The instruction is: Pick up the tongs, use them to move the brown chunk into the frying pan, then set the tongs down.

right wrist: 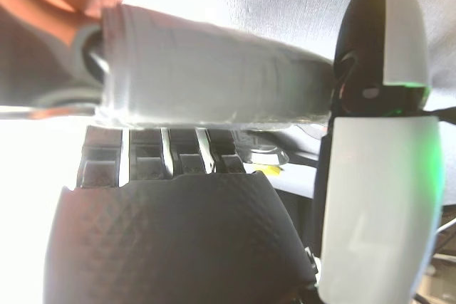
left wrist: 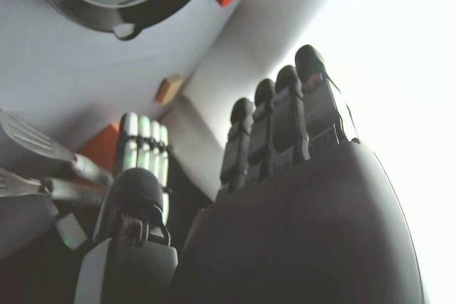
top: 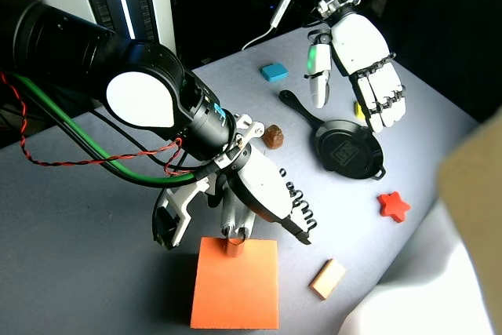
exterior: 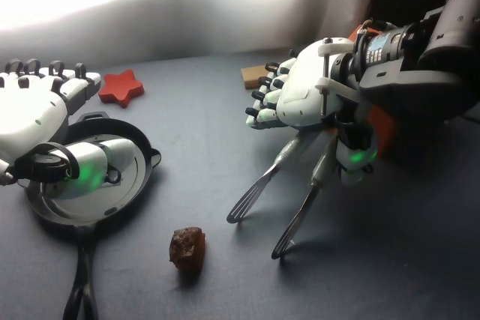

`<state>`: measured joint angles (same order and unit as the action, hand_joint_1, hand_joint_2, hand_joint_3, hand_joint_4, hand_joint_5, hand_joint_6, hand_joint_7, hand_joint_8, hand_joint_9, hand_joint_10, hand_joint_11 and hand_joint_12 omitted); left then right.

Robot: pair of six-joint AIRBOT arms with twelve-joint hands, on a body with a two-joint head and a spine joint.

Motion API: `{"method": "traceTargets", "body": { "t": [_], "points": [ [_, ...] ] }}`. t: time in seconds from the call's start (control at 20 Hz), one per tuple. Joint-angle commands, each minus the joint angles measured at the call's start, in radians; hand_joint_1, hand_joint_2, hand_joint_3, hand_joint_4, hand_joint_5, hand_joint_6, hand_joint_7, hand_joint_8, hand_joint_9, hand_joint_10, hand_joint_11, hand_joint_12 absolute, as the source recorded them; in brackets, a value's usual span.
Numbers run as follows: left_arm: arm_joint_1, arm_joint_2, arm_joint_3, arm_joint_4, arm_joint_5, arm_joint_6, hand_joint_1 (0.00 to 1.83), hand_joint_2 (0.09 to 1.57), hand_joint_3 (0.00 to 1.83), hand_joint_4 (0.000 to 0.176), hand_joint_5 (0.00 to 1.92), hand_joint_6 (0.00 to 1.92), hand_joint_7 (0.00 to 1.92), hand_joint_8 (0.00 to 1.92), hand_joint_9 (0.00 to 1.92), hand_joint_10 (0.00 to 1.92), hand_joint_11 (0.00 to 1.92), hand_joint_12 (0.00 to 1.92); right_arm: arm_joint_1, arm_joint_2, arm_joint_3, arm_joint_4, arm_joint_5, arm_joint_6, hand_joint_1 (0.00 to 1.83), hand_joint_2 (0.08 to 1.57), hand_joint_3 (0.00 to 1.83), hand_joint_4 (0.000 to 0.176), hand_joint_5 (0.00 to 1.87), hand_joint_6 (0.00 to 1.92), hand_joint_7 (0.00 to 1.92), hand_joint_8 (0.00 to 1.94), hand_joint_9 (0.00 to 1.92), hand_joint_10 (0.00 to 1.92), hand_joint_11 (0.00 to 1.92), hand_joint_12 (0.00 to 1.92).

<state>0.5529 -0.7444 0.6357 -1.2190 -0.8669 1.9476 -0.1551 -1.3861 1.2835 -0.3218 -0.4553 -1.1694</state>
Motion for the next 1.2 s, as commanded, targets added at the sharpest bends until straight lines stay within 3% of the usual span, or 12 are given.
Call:
{"method": "traceTargets", "body": {
  "t": [0.0,0.05,0.15,0.35,0.55,0.65,0.85,1.05,1.15],
  "points": [
    [-0.005,0.004,0.004,0.06,-0.056,-0.003,0.02,1.31,0.0,0.024,0.07,0.0,0.07,0.0,0.05,0.0,0.0,0.26,0.003,0.003,0.002,-0.019,0.074,-0.008,0.98,0.84,0.0,0.0,0.0,0.0,0.04,0.01,0.06,0.02,0.04,0.03],
    [-0.004,0.004,0.005,0.051,-0.054,-0.003,0.01,1.31,0.0,0.027,0.07,0.0,0.07,0.0,0.05,0.0,0.0,0.25,0.003,0.003,0.003,-0.019,0.076,-0.008,0.95,0.83,0.0,0.0,0.0,0.0,0.04,0.01,0.06,0.02,0.05,0.03],
    [0.002,0.004,0.007,0.029,-0.054,-0.003,0.04,1.3,0.0,0.03,0.08,0.0,0.08,0.0,0.07,0.0,0.0,0.28,0.003,0.003,0.004,-0.019,0.078,-0.008,1.02,0.83,0.0,0.0,0.04,0.0,0.07,0.0,0.09,0.01,0.0,0.29],
    [0.018,0.005,0.018,0.009,-0.079,-0.003,0.01,1.3,0.0,0.031,0.06,0.0,0.07,0.0,0.06,0.0,0.0,0.29,0.008,0.003,0.005,-0.019,0.08,-0.008,1.03,0.91,0.03,0.0,0.07,0.01,0.09,0.0,0.1,0.0,0.0,0.34],
    [0.027,0.005,0.034,-0.023,-0.106,0.003,0.07,1.3,0.0,0.021,0.09,0.01,0.09,0.0,0.07,0.01,0.0,0.26,0.009,0.003,0.005,-0.019,0.08,-0.008,1.07,0.94,0.02,0.0,0.16,0.02,0.18,0.01,0.18,0.02,0.0,0.59],
    [0.028,0.005,0.037,-0.038,-0.129,0.016,0.09,1.3,0.0,0.024,0.09,0.0,0.09,0.0,0.07,0.0,0.0,0.24,0.01,0.003,0.005,-0.019,0.081,-0.008,1.07,0.97,0.02,0.0,0.2,0.02,0.23,0.01,0.22,0.02,0.0,0.73],
    [0.034,0.005,0.034,-0.047,-0.133,0.018,0.05,1.3,0.0,0.025,0.09,0.0,0.09,0.0,0.07,0.0,0.0,0.29,0.016,0.003,0.005,-0.017,0.082,-0.006,1.05,1.01,0.01,0.0,0.45,0.05,0.47,0.03,0.42,0.05,0.0,1.15],
    [0.036,0.008,0.022,-0.059,-0.133,0.018,0.02,1.31,0.0,0.032,0.05,0.0,0.07,0.0,0.06,0.0,0.0,0.24,0.018,0.003,0.005,-0.017,0.082,-0.006,1.06,1.09,0.02,0.0,0.64,0.04,0.65,0.02,0.59,0.05,0.03,1.29],
    [0.036,0.008,0.019,-0.06,-0.133,0.018,0.02,1.31,0.0,0.028,0.07,0.01,0.08,0.0,0.07,0.0,0.0,0.22,0.022,0.003,0.005,-0.017,0.082,-0.006,1.07,1.11,0.01,0.0,0.74,0.04,0.78,0.02,0.71,0.06,0.15,1.3]
  ]
}}
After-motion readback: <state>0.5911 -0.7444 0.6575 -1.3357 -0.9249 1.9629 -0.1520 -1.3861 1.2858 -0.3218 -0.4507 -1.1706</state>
